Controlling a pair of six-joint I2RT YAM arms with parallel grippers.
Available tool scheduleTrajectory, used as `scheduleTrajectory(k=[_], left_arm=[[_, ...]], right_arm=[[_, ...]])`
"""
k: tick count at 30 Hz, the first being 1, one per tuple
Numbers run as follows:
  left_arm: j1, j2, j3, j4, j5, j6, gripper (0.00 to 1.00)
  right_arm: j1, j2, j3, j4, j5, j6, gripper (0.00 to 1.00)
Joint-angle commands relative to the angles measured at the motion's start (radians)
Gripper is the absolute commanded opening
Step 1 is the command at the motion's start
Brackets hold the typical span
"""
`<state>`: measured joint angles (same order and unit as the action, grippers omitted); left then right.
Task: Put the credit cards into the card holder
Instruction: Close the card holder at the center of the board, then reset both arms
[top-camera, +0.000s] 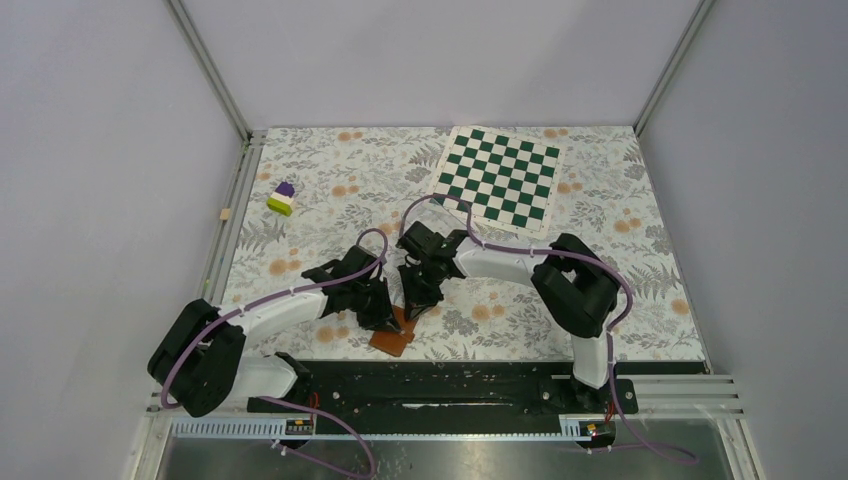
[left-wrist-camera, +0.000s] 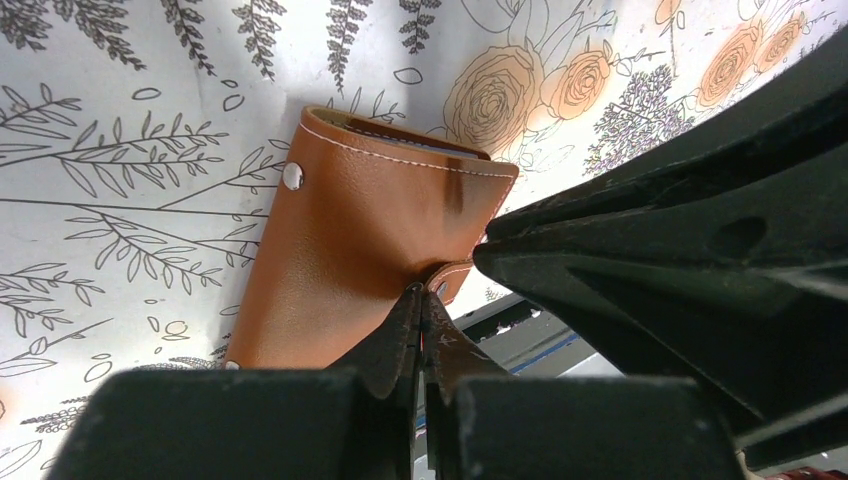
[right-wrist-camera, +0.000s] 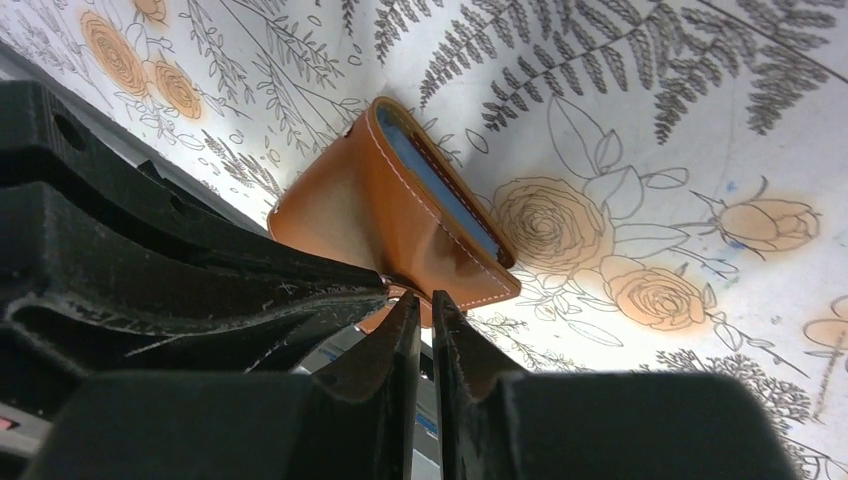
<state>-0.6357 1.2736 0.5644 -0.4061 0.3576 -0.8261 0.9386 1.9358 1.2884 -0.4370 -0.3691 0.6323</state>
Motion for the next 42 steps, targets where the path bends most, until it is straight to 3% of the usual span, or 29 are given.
scheduleTrajectory(k=[1,25,33,38,42], left_arm=[[0.004,-0.027,0.017,0.02,0.002,0.013,0.0],[0.004,-0.098,0.042,-0.056,-0.063,0.03,0.0],[0.033,-0.16,0.029,0.036,0.011,0.009,0.31],[0.117,-0.226,-0.102,0.322,0.159,-0.079,0.47],[0.271,-0.284,-0.171,0.485,0.263,-0.137,0.58]], right_arm=[[-0.001,0.029,0.052,-0.025,-0.037,-0.015,0.16],[-0.001,0.072,0.058,-0.044,-0.041,-0.037,0.17],[-0.002,-0.042,0.034,-0.043,0.01,-0.042,0.2],[-0.019,-0.16,-0.035,-0.043,0.079,-0.05,0.49],[-0.076,-0.282,-0.116,-0.045,0.122,-0.061,0.72]])
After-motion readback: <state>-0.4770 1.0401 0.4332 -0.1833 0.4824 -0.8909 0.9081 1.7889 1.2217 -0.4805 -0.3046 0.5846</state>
